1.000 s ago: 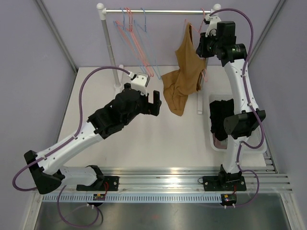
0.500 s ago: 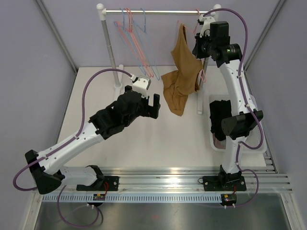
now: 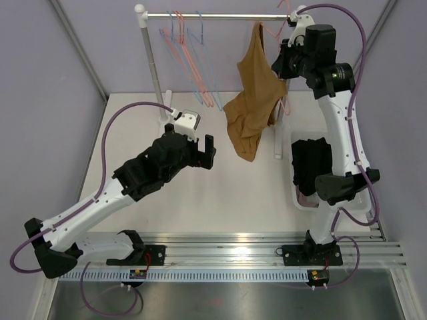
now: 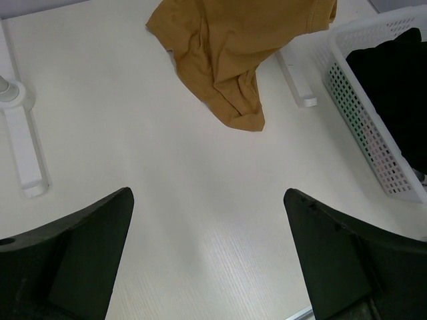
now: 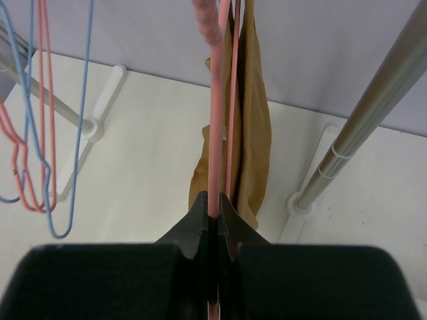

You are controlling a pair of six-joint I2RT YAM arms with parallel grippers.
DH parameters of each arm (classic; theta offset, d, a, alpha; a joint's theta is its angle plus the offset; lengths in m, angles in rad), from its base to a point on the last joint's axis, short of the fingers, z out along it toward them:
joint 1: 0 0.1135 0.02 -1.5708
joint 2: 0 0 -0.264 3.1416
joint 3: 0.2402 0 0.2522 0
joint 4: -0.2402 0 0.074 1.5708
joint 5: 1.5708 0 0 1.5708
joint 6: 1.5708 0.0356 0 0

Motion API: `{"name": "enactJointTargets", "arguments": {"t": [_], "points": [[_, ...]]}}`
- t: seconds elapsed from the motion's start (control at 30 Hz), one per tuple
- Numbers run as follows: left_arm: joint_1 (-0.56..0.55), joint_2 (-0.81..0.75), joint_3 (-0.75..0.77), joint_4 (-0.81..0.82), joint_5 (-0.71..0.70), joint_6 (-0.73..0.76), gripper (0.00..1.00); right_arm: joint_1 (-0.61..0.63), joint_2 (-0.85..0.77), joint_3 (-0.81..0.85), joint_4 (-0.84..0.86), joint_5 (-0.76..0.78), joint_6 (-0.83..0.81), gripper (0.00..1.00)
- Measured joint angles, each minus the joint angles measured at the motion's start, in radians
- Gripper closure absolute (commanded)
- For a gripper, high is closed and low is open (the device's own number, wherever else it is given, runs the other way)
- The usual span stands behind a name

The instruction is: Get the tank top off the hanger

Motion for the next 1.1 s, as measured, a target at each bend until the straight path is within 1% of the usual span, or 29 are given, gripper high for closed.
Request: {"name": "enactJointTargets", "arguments": {"t": [0.27, 0.37, 0.47, 0.57, 0.87, 1.03, 1.1], "points": [[0.0, -0.104, -0.002, 0.009, 0.016, -0.011, 0.01, 0.019, -0.238, -0.214, -0.03, -0.064, 0.051, 1.0], [0.0, -0.134, -0.001, 0.032, 0.021, -0.01, 0.01, 0.027, -0.355, -0.348, -0.045, -0.105, 0.068, 1.0], [0.0, -0.135, 0.017, 0.055, 0.026, -0.01, 0.01, 0.037, -0.494, -0.518, -0.047, -0.152, 0.09, 1.0], [0.0, -0.113, 0.068, 0.077, 0.043, -0.006, 0.01, 0.042, -0.609, -0.626, -0.068, -0.199, 0.113, 1.0], [0.0, -0.003, 0.234, 0.195, 0.146, -0.005, 0.01, 0.043, -0.908, -0.838, -0.071, -0.38, 0.183, 1.0], [0.0, 0.085, 0.267, 0.243, 0.227, -0.006, 0.01, 0.045, -0.978, -0.911, -0.068, -0.465, 0.218, 1.0], [0.0, 0.117, 0.267, 0.253, 0.249, -0.007, 0.04, 0.045, -0.984, -0.923, -0.068, -0.486, 0.225, 1.0]]}}
